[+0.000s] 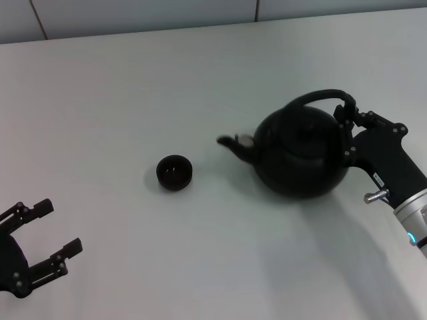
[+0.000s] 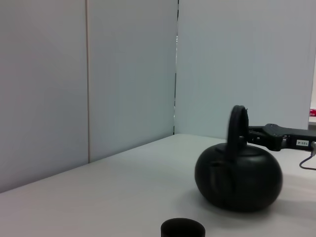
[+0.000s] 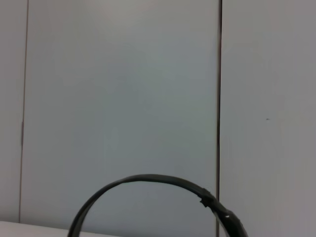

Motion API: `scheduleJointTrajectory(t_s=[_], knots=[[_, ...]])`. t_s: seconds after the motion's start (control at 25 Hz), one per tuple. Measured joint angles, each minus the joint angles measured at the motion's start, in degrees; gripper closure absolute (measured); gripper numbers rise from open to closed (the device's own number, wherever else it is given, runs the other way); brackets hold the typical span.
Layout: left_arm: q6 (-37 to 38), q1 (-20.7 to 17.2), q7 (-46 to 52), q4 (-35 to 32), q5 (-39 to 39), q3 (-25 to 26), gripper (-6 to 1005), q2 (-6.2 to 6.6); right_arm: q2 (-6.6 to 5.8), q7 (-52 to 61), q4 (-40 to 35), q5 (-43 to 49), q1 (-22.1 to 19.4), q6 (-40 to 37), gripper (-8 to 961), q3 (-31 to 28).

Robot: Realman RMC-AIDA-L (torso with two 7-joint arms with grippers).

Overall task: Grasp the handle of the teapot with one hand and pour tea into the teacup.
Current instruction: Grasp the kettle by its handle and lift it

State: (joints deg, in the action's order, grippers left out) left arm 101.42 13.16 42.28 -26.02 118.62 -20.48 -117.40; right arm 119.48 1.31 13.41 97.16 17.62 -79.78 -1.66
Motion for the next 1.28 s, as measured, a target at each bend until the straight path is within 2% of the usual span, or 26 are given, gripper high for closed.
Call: scheduleJointTrajectory(t_s=[0.32, 0.4, 0.64, 0.76, 0.96, 1.28], knots=[[0.00, 0.09, 0.00, -0.11, -0.06, 0.00, 198, -0.30, 0.02, -0.14, 0.04, -0.38, 0.35, -0.58, 864, -0.65], [-0.04, 0.02, 0.00, -0.15, -0.08, 0.00, 198, -0.38, -0.16, -0.05, -0.14, -0.40, 0.91, -1.28, 864, -1.51], [-0.40, 0.02, 0.00, -0.03, -0.08, 0.00, 198, -0.45, -0.52, 4.58, -4.50, -0.12, 6.48, 0.40, 865, -1.78], [-0.43, 0.21, -0.01, -0.01, -0.08, 0.00, 198, -0.47, -0.61, 12.90, -9.56, 1.62, 11.28, 3.66, 865, -1.48], [-0.50, 0.52, -0.05, 0.00, -0.07, 0.00, 198, -0.61, -0.57, 17.85, -12.26, 3.03, 14.16, 5.75, 865, -1.46], [-0.57, 0.76, -0.09, 0.20, -0.07, 0.00, 198, -0.76, -0.62, 18.33, -12.60, 3.13, 15.64, 6.81, 864, 0.23]])
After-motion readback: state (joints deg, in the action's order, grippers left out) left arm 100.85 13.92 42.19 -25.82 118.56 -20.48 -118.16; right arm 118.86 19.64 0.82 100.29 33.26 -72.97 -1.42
